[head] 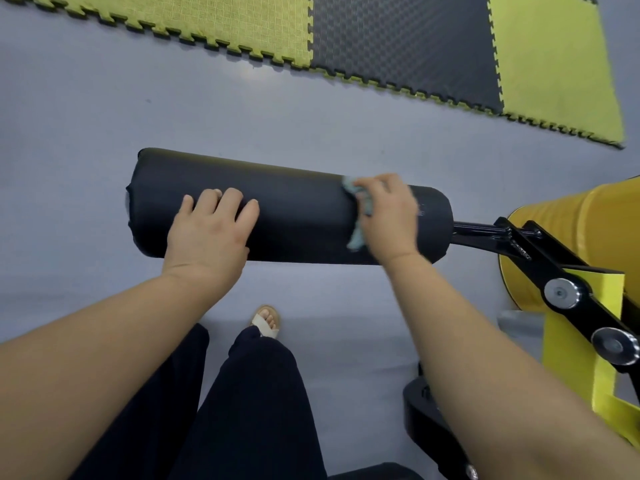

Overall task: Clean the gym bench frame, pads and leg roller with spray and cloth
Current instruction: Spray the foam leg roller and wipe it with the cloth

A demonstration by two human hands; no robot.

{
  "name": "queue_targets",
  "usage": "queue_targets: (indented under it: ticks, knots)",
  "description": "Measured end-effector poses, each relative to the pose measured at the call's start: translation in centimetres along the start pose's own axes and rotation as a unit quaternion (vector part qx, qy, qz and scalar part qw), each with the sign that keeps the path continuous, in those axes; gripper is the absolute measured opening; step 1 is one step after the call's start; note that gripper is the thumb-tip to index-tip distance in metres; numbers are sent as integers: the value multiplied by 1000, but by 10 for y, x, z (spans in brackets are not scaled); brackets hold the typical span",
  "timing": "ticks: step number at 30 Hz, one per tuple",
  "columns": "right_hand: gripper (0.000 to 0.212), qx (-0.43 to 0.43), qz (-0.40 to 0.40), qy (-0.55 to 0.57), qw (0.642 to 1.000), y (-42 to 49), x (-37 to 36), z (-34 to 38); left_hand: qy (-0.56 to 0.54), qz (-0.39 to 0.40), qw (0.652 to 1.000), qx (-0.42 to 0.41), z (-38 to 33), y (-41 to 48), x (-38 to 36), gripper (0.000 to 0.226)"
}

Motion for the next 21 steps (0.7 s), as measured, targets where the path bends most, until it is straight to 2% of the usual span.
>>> queue_targets:
  ticks: [2, 4, 7, 9, 12, 16, 19, 21]
  knots:
    - [31, -151, -13, 13, 988, -9, 15, -69, -1, -15, 1000, 2, -1, -1, -3, 61]
    - [30, -271, -34, 27, 962, -21, 30, -109, -4, -29, 1000, 5, -1, -2, -4, 61]
    - [30, -363, -48, 25, 930, -17, 31, -105, 1, -29, 1000, 10, -2, -2, -8, 62]
    - [31, -379, -42, 9, 925, -7, 20, -70, -3, -50, 999, 5, -2, -4, -5, 63]
    - [29, -266, -8, 7, 964, 17, -4, 19, -19, -44, 999, 3, -2, -4, -6, 62]
    - [30, -69, -2, 57, 996, 13, -29, 118, -23, -109, 993, -30, 0, -14, -9, 66]
    - [37, 72, 8, 35, 997, 2, -23, 106, -19, -127, 991, -44, 1, -26, -20, 72]
    - [38, 66, -8, 1, 998, -4, -12, 61, -25, -121, 991, -50, 1, -32, -27, 72]
Point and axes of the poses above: each hand's wrist, its own y-axis towards the middle knuckle, its own x-axis out of the back of the hand, z = x × y, the point moved 7 cm from there along y, towards the middle knuckle, and after that the axes turned 11 degrees about z, right-handed, at the moved point
